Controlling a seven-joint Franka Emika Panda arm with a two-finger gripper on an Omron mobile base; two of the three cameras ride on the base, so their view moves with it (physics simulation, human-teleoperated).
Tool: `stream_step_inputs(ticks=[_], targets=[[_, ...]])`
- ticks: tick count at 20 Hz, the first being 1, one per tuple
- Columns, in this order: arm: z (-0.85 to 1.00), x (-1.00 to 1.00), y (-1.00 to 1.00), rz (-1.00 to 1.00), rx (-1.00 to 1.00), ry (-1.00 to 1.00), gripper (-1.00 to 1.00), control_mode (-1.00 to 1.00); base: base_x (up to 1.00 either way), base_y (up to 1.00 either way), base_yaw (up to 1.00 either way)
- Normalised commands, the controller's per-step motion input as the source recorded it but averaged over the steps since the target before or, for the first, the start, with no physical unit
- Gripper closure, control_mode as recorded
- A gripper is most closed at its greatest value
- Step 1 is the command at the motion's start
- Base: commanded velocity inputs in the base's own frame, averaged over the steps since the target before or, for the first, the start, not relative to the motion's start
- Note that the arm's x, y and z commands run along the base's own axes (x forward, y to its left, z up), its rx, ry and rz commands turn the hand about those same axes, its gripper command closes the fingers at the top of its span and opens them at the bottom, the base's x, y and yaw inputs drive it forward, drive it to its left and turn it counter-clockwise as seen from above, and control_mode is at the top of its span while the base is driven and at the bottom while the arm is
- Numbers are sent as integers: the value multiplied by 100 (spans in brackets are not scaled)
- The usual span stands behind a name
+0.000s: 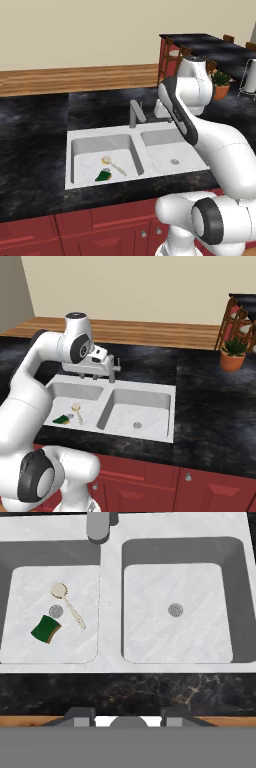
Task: Pick up the dish brush and sponge from the sink, and place them back in the cabinet, and close the cabinet door.
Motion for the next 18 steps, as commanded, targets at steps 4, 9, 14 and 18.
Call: stream_step_inputs(ticks=[4, 9, 14, 18], targets=[[-6, 0, 1, 0, 0, -4, -100, -100, 0, 0, 0], [-15, 0, 16, 3, 0, -2, -100, -100, 0, 0, 0], [-19, 0, 32, 1, 0, 0, -100, -100, 0, 0, 0], [-17, 0, 35, 0, 0, 0, -100, -100, 0, 0, 0]])
